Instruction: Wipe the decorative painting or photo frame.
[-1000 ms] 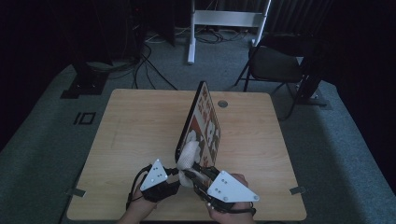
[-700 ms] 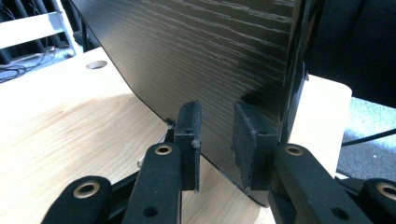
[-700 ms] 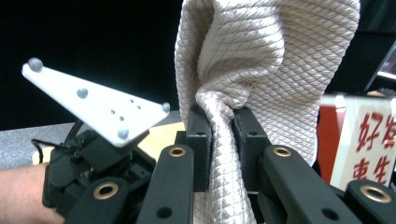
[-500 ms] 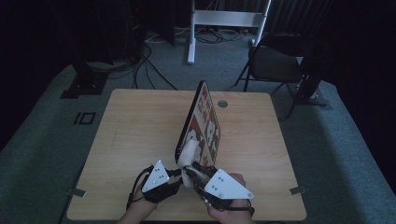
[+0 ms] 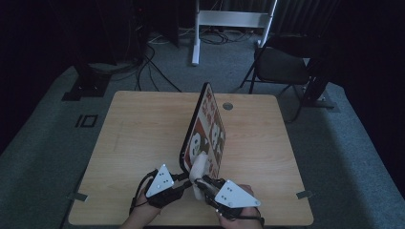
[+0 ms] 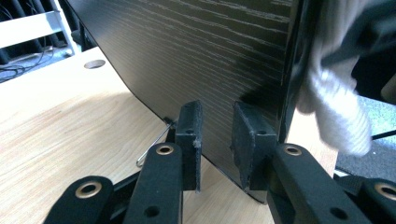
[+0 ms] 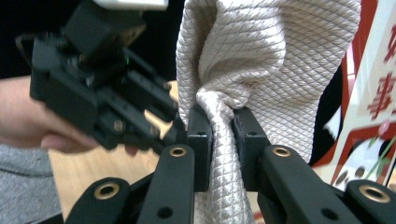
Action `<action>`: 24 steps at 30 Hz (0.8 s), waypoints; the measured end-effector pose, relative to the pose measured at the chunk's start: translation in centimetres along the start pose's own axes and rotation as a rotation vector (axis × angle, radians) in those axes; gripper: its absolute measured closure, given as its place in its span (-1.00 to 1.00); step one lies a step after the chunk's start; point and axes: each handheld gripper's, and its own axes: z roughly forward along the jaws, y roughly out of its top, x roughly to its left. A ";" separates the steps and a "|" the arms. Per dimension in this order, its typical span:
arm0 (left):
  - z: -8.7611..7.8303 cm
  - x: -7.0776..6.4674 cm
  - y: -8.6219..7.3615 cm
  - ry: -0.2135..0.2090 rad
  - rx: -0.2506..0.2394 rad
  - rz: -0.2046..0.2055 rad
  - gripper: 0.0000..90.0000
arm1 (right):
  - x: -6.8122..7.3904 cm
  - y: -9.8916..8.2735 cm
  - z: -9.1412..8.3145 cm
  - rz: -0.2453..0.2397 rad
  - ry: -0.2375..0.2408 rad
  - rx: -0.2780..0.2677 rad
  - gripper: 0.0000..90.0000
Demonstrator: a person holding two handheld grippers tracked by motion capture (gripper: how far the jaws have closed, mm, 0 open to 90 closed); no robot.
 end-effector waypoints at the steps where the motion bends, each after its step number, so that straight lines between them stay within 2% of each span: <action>1: 0.0 0.0 0.0 0.000 -0.001 0.001 0.63 | 0.0 -0.3 0.0 0.001 0.000 0.007 0.77; 6: 0.0 -0.1 0.0 0.001 0.002 0.011 0.63 | 0.1 -2.1 -0.1 0.024 0.001 0.040 0.77; 12: 0.1 -0.2 0.1 -0.003 0.003 0.014 0.63 | 0.2 -3.5 -0.5 0.040 0.012 0.050 0.77; 15: 0.1 -0.2 0.1 -0.003 0.004 0.013 0.63 | 0.4 -4.2 -0.5 0.039 0.003 0.078 0.77; 24: 0.1 -0.2 0.1 -0.003 0.005 0.009 0.63 | 0.5 -6.6 -0.4 0.076 -0.003 0.147 0.78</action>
